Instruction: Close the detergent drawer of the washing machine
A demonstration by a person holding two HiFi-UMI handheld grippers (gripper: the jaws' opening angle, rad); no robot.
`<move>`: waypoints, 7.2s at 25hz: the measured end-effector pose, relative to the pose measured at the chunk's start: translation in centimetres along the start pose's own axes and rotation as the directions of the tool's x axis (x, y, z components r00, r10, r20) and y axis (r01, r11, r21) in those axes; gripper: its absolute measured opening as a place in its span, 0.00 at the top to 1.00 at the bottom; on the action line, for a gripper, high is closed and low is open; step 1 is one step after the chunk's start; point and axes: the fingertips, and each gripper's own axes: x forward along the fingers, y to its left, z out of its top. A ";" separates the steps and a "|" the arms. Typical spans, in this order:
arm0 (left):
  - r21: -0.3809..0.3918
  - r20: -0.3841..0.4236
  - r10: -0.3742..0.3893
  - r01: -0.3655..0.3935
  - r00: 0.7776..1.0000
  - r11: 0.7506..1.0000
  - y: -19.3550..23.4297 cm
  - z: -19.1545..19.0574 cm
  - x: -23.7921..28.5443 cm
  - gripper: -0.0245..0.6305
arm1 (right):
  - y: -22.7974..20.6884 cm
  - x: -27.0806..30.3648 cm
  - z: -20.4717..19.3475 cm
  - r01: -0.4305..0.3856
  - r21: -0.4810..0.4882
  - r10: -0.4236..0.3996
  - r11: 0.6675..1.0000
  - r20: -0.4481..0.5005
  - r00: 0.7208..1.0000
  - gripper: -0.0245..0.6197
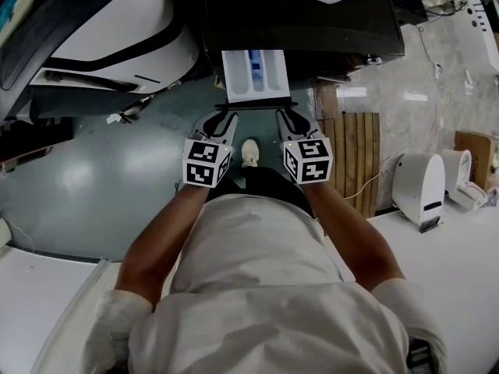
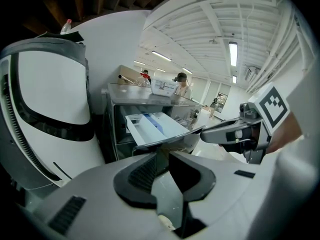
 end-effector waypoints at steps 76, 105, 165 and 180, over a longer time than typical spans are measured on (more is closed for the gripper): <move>-0.031 0.060 0.115 -0.114 0.992 0.993 7.0 7.3 6.1 0.85 | -3.9 7.6 7.6 -0.065 -0.094 0.069 0.993 0.042 0.997 0.86; -0.033 0.076 0.134 -0.131 0.988 0.991 8.5 8.5 7.1 0.88 | -4.8 9.2 8.7 -0.037 -0.098 0.043 0.995 0.051 0.998 0.91; 0.166 0.107 -0.379 0.359 0.919 0.919 -0.5 5.7 -19.0 0.92 | 14.2 -12.3 3.6 0.089 0.066 -0.101 0.994 0.214 0.972 0.95; 0.218 0.096 -0.491 0.464 0.866 0.859 -0.6 3.4 -25.3 0.96 | 20.9 -16.2 1.9 0.112 0.077 -0.128 0.991 0.251 0.960 0.95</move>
